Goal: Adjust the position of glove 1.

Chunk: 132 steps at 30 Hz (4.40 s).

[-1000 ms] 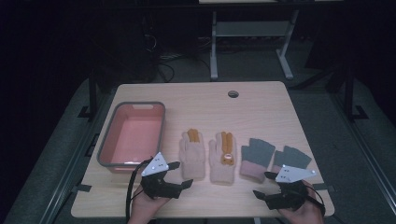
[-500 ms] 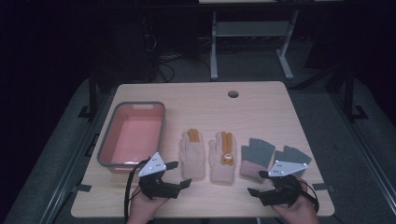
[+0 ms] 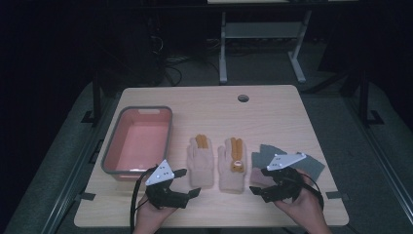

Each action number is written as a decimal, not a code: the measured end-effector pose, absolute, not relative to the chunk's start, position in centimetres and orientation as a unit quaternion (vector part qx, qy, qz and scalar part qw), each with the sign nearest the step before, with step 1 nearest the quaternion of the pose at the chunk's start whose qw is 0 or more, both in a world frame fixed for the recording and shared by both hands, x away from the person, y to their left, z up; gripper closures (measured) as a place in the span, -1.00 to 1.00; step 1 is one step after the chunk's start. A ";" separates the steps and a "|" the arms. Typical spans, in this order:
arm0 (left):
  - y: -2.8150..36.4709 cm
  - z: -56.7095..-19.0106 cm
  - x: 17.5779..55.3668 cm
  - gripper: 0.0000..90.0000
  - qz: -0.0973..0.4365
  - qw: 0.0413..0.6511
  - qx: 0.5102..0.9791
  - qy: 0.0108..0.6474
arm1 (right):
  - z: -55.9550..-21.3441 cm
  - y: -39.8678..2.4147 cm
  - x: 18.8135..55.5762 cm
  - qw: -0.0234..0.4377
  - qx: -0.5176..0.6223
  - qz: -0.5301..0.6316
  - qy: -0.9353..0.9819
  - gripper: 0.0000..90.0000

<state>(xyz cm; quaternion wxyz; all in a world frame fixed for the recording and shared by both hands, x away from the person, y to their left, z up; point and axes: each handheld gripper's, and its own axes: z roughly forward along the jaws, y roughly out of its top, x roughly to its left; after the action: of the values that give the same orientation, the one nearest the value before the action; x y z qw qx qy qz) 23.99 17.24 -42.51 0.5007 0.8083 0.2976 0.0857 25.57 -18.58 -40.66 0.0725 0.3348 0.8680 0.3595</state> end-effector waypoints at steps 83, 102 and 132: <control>17.9 -42.5 24.2 -0.58 0.081 0.508 0.800 0.307 | -40.8 -11.3 35.1 0.046 0.296 0.227 0.927 0.42; 18.0 -42.5 24.2 -0.58 0.078 0.511 0.796 0.316 | -38.2 -11.0 35.2 0.049 0.283 0.253 0.924 0.45; 18.4 -42.5 24.4 -0.57 0.081 0.507 0.793 0.328 | -37.9 -2.1 39.0 0.021 0.195 0.258 0.946 0.43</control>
<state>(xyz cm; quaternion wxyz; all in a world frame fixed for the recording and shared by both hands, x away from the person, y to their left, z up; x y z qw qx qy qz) 24.35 18.41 -42.52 0.5072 0.7928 0.3283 0.0807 38.96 -2.10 -37.86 0.0206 0.1952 0.9460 0.2581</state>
